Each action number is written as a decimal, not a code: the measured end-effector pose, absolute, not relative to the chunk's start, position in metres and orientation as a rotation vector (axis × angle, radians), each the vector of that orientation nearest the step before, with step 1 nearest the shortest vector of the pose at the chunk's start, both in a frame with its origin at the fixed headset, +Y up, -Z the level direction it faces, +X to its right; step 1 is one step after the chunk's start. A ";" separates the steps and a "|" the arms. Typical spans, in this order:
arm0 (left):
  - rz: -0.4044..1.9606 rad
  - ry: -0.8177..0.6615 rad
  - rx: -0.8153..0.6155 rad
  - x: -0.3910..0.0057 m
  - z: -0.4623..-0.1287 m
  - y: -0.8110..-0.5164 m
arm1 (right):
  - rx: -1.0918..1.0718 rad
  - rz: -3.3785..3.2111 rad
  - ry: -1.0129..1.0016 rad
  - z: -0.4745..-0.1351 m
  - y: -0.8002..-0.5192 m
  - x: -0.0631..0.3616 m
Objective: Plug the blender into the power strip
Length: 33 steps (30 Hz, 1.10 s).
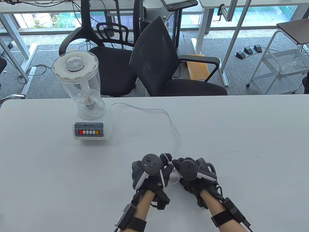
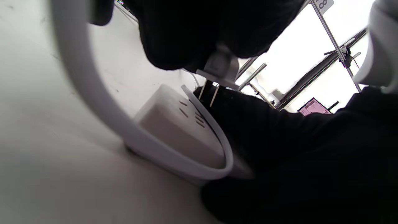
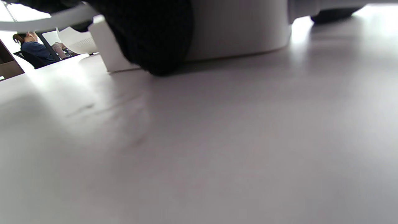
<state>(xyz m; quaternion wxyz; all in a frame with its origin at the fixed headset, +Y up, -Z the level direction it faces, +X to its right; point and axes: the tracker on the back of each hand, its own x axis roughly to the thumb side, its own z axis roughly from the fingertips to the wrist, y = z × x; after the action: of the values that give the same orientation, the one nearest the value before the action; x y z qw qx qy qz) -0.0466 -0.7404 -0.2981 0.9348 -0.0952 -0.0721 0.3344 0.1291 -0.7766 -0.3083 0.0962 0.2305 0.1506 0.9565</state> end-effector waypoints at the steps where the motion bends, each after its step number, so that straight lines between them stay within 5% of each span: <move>1: 0.667 -0.150 -0.194 -0.045 -0.298 -0.741 | 0.682 2.833 0.446 -0.308 -0.777 0.129; 11: 0.606 -0.166 -0.201 -0.039 -0.299 -0.744 | 0.679 2.828 0.445 -0.309 -0.777 0.130; 20: 0.309 -0.253 -0.084 -0.018 -0.291 -0.737 | 0.679 2.830 0.444 -0.309 -0.777 0.131; 33: 0.269 -0.246 -0.115 -0.019 -0.294 -0.741 | 0.683 2.834 0.436 -0.309 -0.778 0.131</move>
<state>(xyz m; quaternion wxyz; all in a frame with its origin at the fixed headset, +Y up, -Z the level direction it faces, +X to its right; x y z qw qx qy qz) -0.0193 -0.7408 -0.2944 0.9818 -0.0573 -0.1224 0.1335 0.1308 -0.7781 -0.3086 0.0968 0.2307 0.1472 0.9570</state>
